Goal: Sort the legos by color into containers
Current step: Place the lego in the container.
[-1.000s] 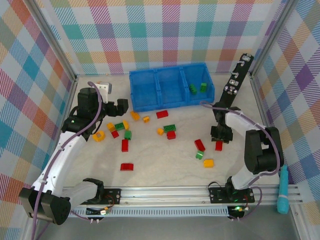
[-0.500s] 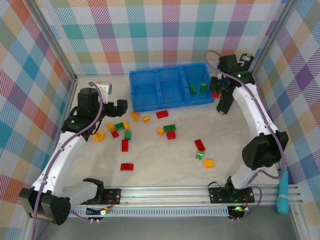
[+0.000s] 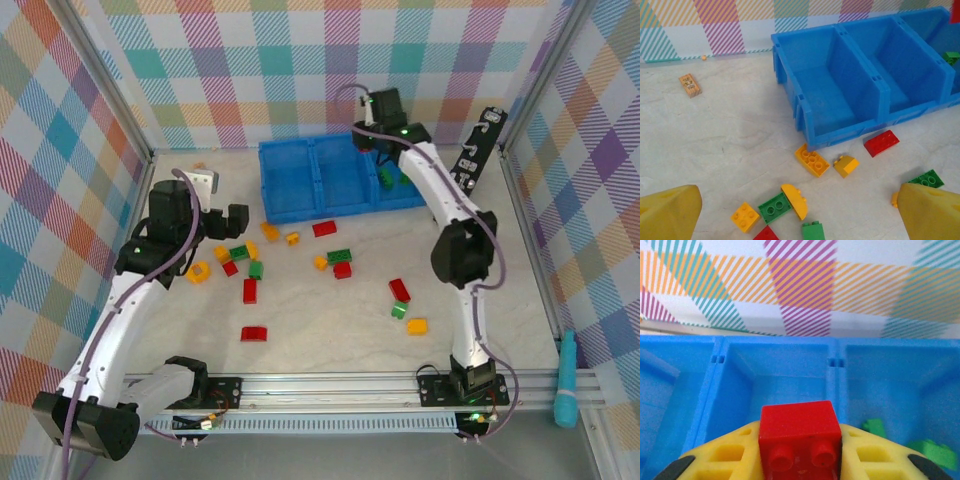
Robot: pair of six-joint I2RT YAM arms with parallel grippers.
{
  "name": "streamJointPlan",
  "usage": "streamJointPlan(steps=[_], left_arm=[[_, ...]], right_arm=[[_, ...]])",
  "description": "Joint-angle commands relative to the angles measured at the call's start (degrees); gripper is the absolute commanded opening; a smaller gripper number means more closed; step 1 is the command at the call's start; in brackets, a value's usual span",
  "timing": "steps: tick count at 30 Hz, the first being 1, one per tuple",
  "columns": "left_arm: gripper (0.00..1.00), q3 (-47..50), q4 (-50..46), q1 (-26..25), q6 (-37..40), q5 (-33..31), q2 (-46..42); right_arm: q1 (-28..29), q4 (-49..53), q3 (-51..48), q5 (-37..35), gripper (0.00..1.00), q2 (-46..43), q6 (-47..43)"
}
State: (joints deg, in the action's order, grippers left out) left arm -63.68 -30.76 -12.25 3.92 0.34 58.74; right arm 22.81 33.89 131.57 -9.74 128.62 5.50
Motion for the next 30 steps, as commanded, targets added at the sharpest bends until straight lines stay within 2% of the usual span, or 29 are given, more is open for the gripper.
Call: streamJointPlan(steps=[1, 4, 9, 15, 19, 24, 30], left_arm=[[1.00, -1.6, -2.6, 0.0, 0.4, -1.1, -1.8], [1.00, -1.6, -3.0, 0.0, 0.2, -1.2, -2.0], [1.00, -1.6, -3.4, 0.0, -0.4, -0.8, -1.9], [1.00, -1.9, -2.8, 0.0, -1.3, 0.1, -1.1], [1.00, -2.4, -2.6, 0.0, -1.7, 0.5, -0.8], [1.00, -2.0, -1.3, 0.1, -2.4, 1.4, -0.7], [1.00, -1.4, 0.0, 0.0, -2.4, 2.2, -0.2]], right_arm=[[2.0, -1.8, 6.4, 0.2, 0.33, 5.6, -3.3], [2.6, -0.8, 9.1, -0.5, 0.33, 10.0, -3.6], [2.8, -0.5, 7.9, -1.3, 0.36, 13.2, -3.2], [2.8, -1.0, 3.6, -1.4, 0.48, 12.1, -2.6], [2.8, -2.9, -1.3, -0.7, 0.56, 7.3, -2.7], [2.8, -2.8, -7.3, 0.4, 0.57, 0.0, -3.1], [2.8, -4.1, -23.6, 1.8, 0.59, -14.8, -2.4]])
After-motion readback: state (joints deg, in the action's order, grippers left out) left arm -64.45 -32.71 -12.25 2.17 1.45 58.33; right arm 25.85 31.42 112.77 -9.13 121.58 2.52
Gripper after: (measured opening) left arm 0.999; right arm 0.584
